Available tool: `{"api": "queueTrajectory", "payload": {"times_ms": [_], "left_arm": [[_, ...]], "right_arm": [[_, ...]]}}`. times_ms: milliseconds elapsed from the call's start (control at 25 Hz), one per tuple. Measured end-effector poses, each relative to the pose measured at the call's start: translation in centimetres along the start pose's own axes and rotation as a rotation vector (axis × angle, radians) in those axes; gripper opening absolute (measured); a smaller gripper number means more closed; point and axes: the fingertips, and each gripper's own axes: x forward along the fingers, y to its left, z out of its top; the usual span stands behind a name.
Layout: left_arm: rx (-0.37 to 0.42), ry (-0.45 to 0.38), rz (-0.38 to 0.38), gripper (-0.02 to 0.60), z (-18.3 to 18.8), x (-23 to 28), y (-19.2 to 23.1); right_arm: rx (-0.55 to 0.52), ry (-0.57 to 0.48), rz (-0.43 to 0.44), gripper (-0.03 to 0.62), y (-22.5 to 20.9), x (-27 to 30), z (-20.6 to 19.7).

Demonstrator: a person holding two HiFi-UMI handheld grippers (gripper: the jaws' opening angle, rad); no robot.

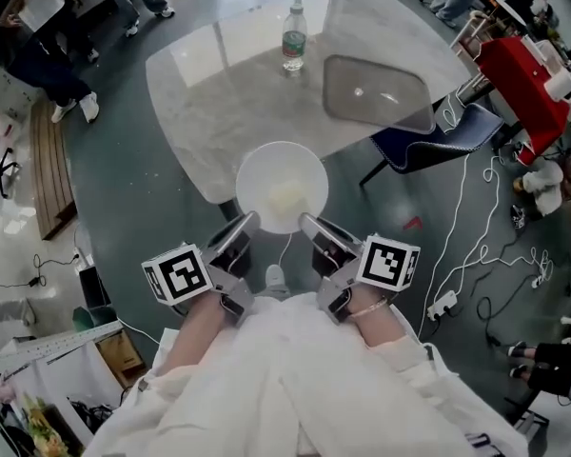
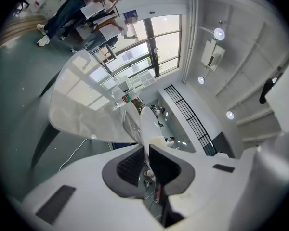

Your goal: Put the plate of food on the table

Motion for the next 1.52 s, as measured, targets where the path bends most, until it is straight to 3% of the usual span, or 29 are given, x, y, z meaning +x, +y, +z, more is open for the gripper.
{"api": "queueTrajectory", "payload": {"times_ms": [440,600,1360,1520], "left_arm": [[-0.043,0.031,-0.01,0.041,3.1,1.7,2.5],[-0.042,0.038,0.011,0.041,3.6,2.5,3.4],[-0.11,-0.012,0.088,0.041,10.8,8.4,7.9],[-0.122,-0.027,0.098,0.041,12.4,9.7,8.7]], "right_arm": [[0.073,-0.007,-0.057,0.018,-1.5,3.3,1.5],[0.04,0.01,-0.058,0.018,-2.2,4.2,2.4],[0.062,0.106,-0.049,0.018,-5.8,12.0,9.5],[0.11,0.131,-0.065,0.018,-7.1,13.4,10.5]]}}
